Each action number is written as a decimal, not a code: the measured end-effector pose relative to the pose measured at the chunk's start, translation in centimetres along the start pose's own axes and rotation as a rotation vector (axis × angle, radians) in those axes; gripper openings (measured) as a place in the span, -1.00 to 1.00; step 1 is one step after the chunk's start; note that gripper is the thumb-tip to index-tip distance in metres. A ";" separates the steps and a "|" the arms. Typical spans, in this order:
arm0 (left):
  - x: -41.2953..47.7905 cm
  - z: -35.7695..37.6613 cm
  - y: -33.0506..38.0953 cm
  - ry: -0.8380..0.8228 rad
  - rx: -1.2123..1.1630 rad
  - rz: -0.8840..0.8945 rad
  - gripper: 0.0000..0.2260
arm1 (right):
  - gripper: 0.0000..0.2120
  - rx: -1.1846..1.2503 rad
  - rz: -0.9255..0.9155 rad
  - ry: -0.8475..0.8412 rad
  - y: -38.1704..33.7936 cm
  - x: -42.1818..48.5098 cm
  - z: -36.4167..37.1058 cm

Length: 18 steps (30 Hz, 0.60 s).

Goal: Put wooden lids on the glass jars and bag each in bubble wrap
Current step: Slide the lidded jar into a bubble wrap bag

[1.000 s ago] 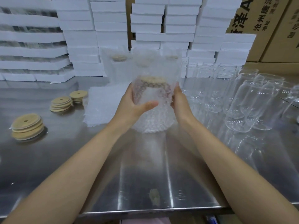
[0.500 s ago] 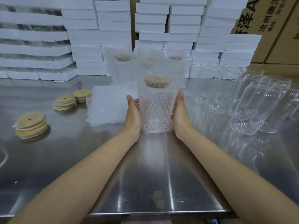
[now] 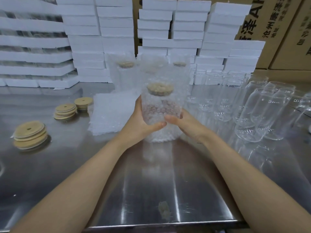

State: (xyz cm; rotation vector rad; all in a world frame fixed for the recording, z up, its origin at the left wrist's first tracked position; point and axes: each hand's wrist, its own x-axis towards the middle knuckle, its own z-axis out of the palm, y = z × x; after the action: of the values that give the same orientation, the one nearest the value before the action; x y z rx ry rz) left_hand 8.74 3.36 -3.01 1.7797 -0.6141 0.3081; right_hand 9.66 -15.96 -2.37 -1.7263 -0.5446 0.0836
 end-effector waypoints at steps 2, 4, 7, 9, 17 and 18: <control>0.4 0.1 0.3 0.097 -0.025 -0.019 -0.18 | -0.45 0.124 0.010 0.084 -0.1 0.6 -0.1; 1.2 -0.2 0.6 0.235 -0.126 -0.026 -0.25 | -0.54 0.230 0.044 0.235 0.3 1.3 -0.2; 2.5 -2.0 1.1 0.447 -0.266 -0.030 -0.27 | -0.67 -0.123 0.090 0.319 1.4 1.6 0.6; 2.9 -3.3 1.1 0.574 -0.256 -0.016 -0.17 | -0.59 -0.451 0.104 0.208 1.9 2.3 1.7; 3.6 -4.4 1.0 1.002 -0.138 0.048 -0.03 | -0.47 -0.932 0.002 0.025 1.6 6.8 9.3; 3.6 -4.4 0.7 1.013 -0.128 0.045 -0.02 | -0.44 -0.931 -0.030 -0.006 1.5 7.0 9.9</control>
State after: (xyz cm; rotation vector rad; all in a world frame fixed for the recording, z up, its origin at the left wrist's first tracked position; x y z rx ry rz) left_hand 11.80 6.51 0.73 1.2563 0.0605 1.0798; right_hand 12.94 -4.37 -4.44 -2.6169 -0.6664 -0.2230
